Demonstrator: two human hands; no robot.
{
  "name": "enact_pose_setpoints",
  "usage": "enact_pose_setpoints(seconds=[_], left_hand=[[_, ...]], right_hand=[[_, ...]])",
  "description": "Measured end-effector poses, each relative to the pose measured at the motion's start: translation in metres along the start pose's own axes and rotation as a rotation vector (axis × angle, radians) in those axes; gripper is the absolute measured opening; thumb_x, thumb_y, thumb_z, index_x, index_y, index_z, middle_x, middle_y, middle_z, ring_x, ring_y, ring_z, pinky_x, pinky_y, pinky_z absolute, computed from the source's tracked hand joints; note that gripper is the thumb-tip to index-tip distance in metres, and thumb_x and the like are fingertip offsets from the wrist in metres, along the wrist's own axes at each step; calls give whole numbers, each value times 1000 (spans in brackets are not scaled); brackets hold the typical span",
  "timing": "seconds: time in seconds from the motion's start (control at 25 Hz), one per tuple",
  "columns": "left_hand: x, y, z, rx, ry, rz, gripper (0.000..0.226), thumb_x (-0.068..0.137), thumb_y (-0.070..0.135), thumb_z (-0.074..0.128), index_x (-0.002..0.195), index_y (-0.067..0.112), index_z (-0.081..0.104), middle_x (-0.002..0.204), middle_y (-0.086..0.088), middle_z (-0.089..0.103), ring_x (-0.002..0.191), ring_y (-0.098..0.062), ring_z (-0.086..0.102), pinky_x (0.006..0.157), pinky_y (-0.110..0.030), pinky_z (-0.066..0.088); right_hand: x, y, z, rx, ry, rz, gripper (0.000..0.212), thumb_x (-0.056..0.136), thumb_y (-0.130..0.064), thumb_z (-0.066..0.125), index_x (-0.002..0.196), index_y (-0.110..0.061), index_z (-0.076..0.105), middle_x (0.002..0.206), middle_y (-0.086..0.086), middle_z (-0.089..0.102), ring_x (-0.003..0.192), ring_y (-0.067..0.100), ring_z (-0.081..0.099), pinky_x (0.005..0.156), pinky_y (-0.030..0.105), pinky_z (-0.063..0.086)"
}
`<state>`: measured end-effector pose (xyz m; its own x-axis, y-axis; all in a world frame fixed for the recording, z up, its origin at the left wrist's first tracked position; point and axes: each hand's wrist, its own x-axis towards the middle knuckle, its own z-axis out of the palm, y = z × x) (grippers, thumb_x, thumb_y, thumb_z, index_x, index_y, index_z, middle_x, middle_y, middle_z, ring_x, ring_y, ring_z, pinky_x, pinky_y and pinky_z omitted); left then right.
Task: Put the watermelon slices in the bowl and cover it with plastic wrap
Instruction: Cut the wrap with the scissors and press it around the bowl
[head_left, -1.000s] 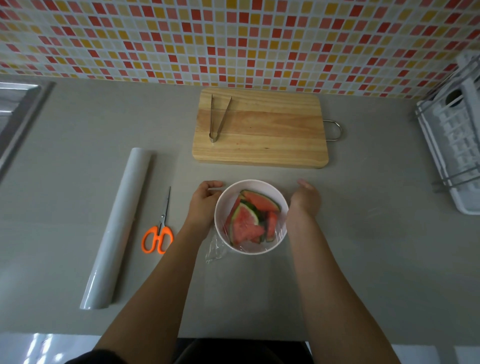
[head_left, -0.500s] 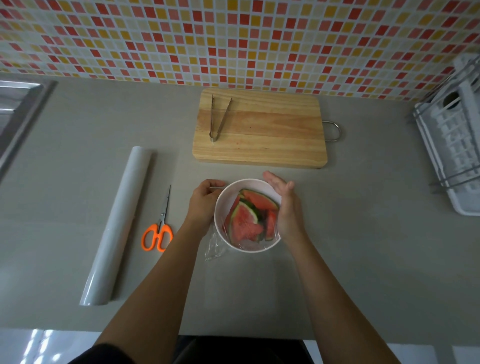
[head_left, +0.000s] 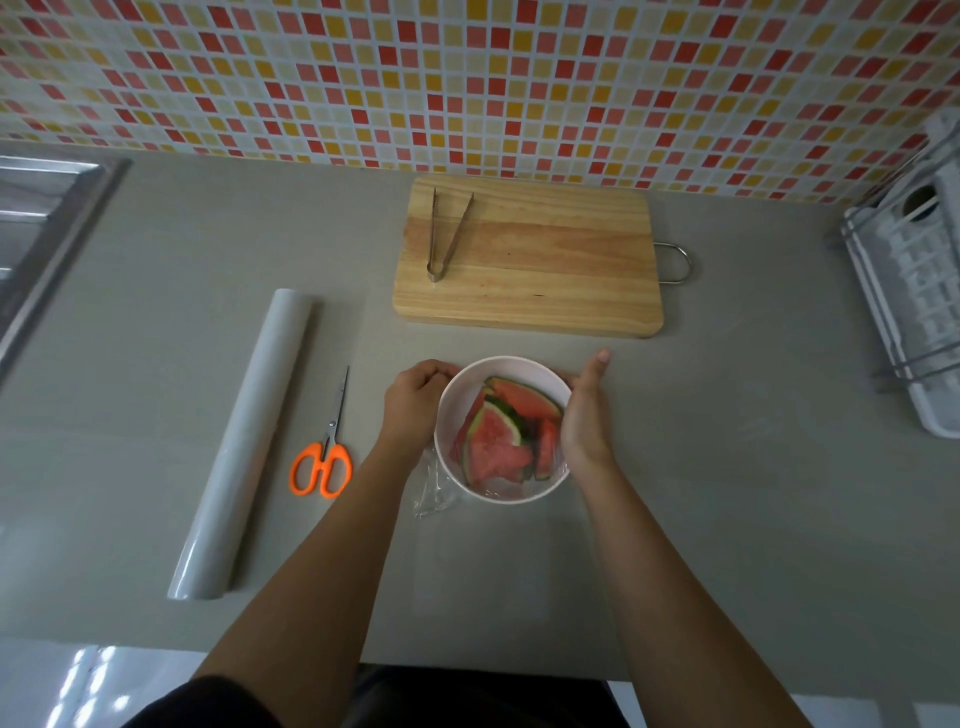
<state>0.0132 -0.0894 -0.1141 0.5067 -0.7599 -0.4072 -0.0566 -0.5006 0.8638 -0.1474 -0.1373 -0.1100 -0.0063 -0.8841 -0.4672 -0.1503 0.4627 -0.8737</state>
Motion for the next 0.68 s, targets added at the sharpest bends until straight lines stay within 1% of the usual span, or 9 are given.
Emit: enact_pose_setpoints(seconds=[0.08, 0.16, 0.24, 0.32, 0.4, 0.48, 0.56, 0.64, 0.68], left_hand=[[2, -1, -5, 147, -2, 68, 29, 87, 11, 45, 79, 25, 70, 80, 11, 69, 75, -11, 62, 61, -24, 46], [5, -3, -8, 298, 18, 100, 23, 89, 13, 47, 97, 16, 68, 93, -2, 70, 88, -22, 63, 71, -28, 45], [7, -3, -8, 504, 98, 162, 24, 93, 18, 45, 110, 10, 60, 102, -14, 67, 94, -35, 60, 70, -33, 40], [6, 0, -10, 678, 191, 210, 28, 96, 24, 40, 113, 6, 53, 107, -21, 62, 98, -41, 57, 71, -38, 37], [4, 5, -19, 721, 239, 171, 30, 98, 24, 37, 110, 0, 52, 109, -25, 58, 100, -44, 54, 77, -43, 40], [-1, 4, -31, 615, 311, 148, 31, 99, 20, 34, 103, -4, 53, 105, -24, 57, 99, -43, 53, 75, -39, 37], [-18, 3, -37, 292, 360, 259, 41, 100, 30, 31, 104, 2, 60, 101, -10, 62, 102, -31, 57, 72, -25, 36], [-45, 3, -26, -34, 178, 393, 56, 98, 49, 23, 123, 17, 60, 118, 13, 61, 116, 0, 53, 83, -1, 33], [-53, -1, -17, -90, 65, 405, 58, 96, 53, 21, 132, 22, 54, 129, 19, 54, 122, 10, 45, 89, 3, 28]], right_hand=[[1, 1, -1, -3, 8, 29, 87, 82, -72, 4, 74, -20, 74, 78, 7, 74, 77, 23, 70, 84, 41, 54], [2, 1, -3, 7, 13, 74, 86, 85, -70, 6, 74, -16, 72, 79, 9, 73, 79, 26, 69, 82, 37, 54], [2, -1, -1, -31, 31, 99, 86, 85, -69, 5, 77, -14, 70, 82, 10, 72, 82, 27, 67, 79, 34, 50], [-2, -3, -3, -198, 96, 26, 85, 85, -69, 1, 80, -18, 69, 84, 7, 69, 83, 27, 62, 76, 32, 42], [-4, -3, -13, -370, 183, -93, 83, 86, -65, 1, 88, -17, 69, 94, 11, 69, 91, 30, 59, 77, 32, 37], [-5, 1, -30, -263, 208, -139, 77, 89, -61, 6, 106, -15, 65, 118, 10, 64, 111, 28, 55, 85, 29, 33], [-10, 8, -40, -48, 87, -236, 73, 85, -66, 9, 125, -26, 56, 137, -2, 52, 130, 14, 42, 99, 22, 25], [-19, 14, -36, 57, -142, -310, 71, 77, -78, 16, 125, -38, 49, 143, -5, 44, 134, 9, 36, 107, 25, 25], [-22, 15, -29, 98, -231, -291, 75, 69, -86, 23, 122, -41, 50, 143, -5, 43, 134, 10, 36, 108, 30, 28]])
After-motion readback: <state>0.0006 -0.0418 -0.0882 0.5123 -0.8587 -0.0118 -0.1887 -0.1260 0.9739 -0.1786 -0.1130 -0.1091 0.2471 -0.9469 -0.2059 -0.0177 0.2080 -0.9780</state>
